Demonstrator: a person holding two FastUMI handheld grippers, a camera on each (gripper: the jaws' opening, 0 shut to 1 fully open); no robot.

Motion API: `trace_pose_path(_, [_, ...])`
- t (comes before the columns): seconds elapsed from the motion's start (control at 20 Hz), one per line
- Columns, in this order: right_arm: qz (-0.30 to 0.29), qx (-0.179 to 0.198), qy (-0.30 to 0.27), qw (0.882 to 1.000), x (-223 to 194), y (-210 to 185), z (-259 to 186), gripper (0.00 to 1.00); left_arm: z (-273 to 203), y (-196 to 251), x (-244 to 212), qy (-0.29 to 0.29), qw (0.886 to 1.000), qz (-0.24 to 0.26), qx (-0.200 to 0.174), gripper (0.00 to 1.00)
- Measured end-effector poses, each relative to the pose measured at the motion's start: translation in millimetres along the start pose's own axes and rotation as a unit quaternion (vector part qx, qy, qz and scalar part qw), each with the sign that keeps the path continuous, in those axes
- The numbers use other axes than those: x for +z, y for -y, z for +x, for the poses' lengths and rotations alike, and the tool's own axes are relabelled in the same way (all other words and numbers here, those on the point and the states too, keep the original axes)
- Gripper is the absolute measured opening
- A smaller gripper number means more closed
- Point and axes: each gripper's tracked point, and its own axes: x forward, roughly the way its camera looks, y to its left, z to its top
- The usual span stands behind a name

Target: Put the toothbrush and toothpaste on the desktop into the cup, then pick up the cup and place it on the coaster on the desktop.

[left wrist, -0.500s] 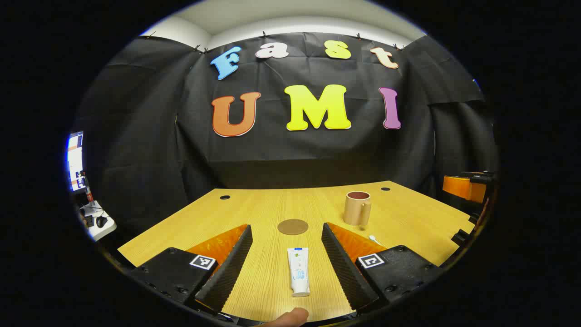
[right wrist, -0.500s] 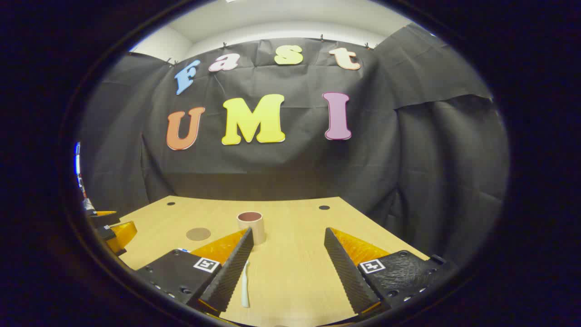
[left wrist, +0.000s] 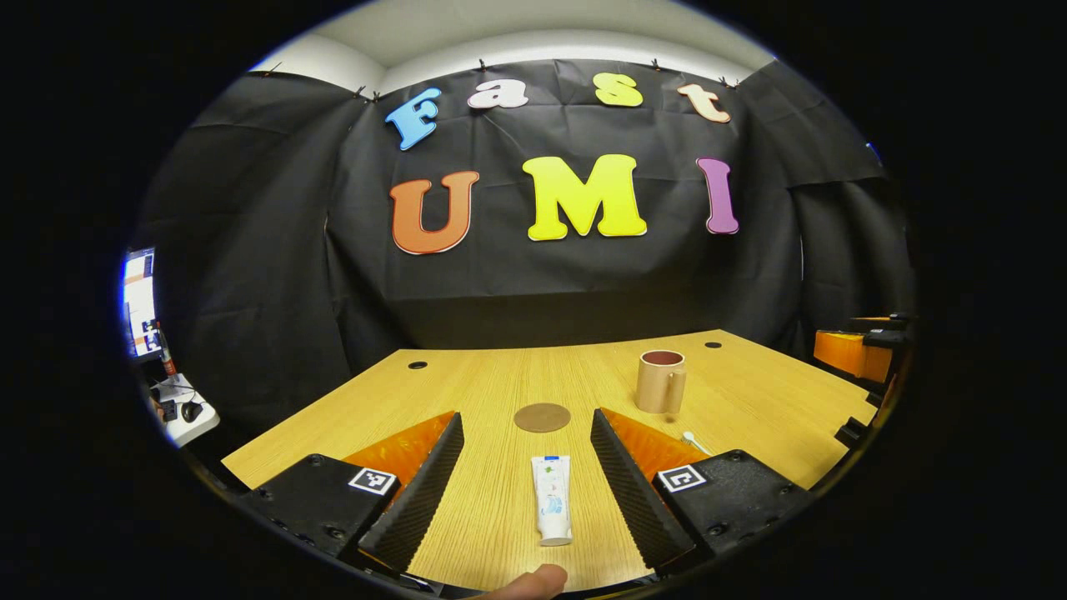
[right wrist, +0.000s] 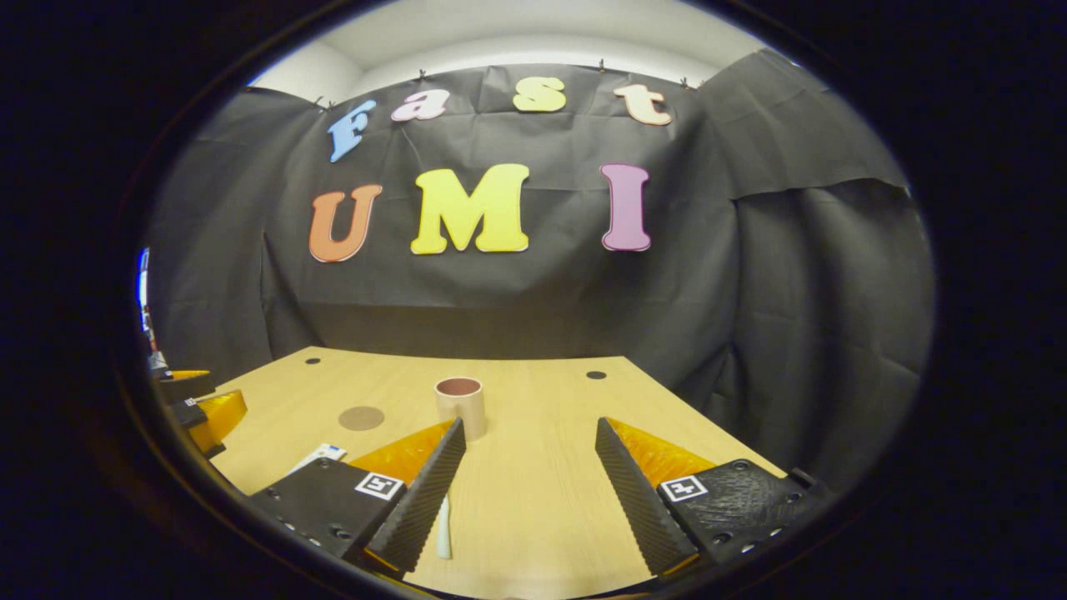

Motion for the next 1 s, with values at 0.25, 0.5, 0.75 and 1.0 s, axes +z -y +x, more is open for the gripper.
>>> trace_pose_path(0.25, [-0.006, -0.001, 0.005, 1.000, 1, -1, -2, 0.96, -2, -4, 8, 0.011, 1.000, -0.010, 0.004, 0.98])
trace_pose_path(0.5, [-0.008, 0.001, 0.001, 1.000, -1, -4, -1, 0.96, -4, -4, 8, 0.015, 1.000, -0.011, 0.003, 0.98])
trace_pose_path(0.75, [-0.016, 0.007, -0.012, 1.000, -14, -10, 7, 0.96, -3, -3, 4, 0.015, 1.000, -0.014, 0.002, 0.98])
trace_pose_path(1.0, [-0.021, 0.024, -0.056, 0.998, -51, -33, 37, 0.96, 1, -5, -3, 0.018, 1.000, -0.017, 0.002, 0.98])
